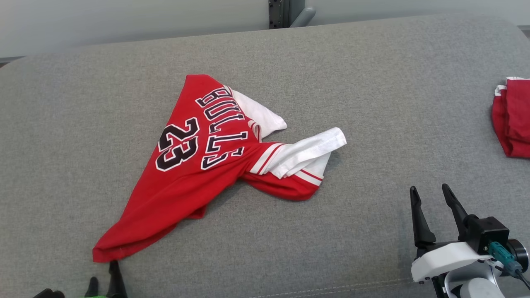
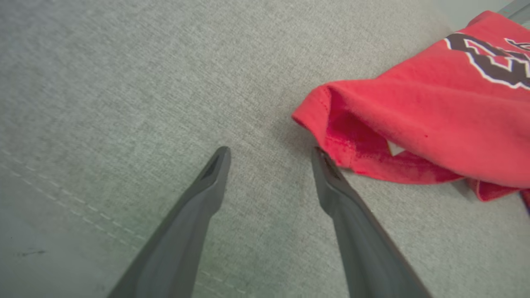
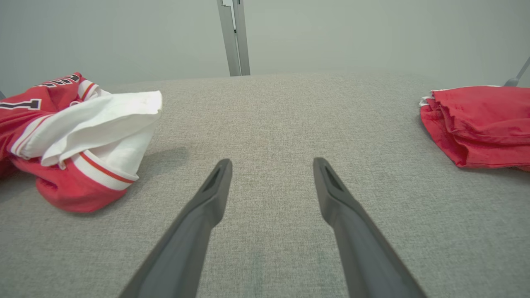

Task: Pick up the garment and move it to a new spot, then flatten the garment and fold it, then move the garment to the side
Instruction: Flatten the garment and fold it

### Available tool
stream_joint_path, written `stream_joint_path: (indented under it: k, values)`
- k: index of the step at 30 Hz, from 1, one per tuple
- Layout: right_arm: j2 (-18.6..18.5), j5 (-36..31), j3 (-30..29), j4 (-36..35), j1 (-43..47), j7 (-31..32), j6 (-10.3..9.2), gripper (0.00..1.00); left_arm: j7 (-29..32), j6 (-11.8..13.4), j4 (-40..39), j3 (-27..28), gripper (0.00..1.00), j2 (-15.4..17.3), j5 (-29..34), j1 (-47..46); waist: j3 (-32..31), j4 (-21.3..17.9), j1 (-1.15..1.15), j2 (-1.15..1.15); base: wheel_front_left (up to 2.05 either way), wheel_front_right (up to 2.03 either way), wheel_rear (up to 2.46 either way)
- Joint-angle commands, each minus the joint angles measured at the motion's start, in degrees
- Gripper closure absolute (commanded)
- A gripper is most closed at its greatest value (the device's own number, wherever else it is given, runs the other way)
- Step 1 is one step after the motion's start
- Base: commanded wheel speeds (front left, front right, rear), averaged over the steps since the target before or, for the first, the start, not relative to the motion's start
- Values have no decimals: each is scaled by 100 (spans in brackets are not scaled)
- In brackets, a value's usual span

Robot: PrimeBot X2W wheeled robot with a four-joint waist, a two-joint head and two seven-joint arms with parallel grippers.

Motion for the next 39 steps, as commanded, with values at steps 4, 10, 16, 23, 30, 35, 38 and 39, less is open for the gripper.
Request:
stream_joint_path:
  k: [4,10,16,23,30,35,38,39]
  values:
    - [6,2,-21,-36,30,-18,-7,0,133,-162,-338,-29,0,-195,-253,75,60,1,0,53,0,0,0]
    - [9,-8,43,-23,-130,-18,-7,0,433,-109,-384,-58,0,-312,-432,-139,132,-68,0,53,0,0,0]
    - [15,23,31,-10,-136,-18,-7,0,405,-20,-245,48,56,-328,-497,-198,155,-225,0,53,0,0,0]
    - [33,28,-40,-7,-63,-18,-7,0,431,-161,-465,-18,100,-39,-306,-59,147,-317,0,53,0,0,0]
    - [47,-5,-28,6,-61,-18,-7,0,924,21,-1911,-181,100,697,69,-162,57,-293,0,53,0,0,0]
    - [60,28,49,41,-60,-18,-7,0,1477,176,-3176,-176,100,1304,156,-250,-3,-343,0,53,0,0,0]
    - [67,55,55,49,-60,-18,-7,0,1784,187,-3864,-54,100,1596,32,-404,-21,-392,0,53,0,0,0]
    - [70,56,52,42,-70,-18,-7,0,1878,161,-4046,18,100,1662,-55,-483,-20,-411,0,53,0,0,0]
